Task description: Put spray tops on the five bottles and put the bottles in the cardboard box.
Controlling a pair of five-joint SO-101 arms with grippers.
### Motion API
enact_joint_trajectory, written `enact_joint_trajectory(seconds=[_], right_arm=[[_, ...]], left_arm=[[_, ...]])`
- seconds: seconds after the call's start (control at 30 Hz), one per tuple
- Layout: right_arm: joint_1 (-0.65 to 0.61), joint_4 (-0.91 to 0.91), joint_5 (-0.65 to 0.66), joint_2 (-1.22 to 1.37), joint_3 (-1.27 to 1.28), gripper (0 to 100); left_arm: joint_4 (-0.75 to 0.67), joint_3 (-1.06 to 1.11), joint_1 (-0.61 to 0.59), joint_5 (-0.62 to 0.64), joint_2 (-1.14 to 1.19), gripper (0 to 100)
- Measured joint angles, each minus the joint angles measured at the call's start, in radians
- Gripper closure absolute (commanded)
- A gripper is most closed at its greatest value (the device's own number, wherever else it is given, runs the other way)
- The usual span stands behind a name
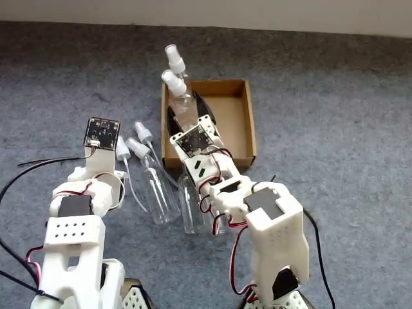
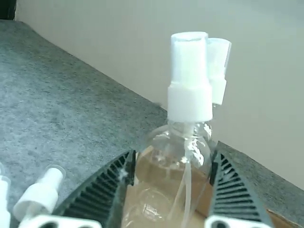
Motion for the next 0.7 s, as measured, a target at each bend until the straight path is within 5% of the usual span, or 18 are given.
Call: enact_joint_trajectory(seconds=[0.7], right_arm=[[-0.006, 0.000, 0.000, 0.000, 0.000, 79.6]], left_arm=[[-0.018, 0.006, 0.000, 0.000, 0.000, 85]])
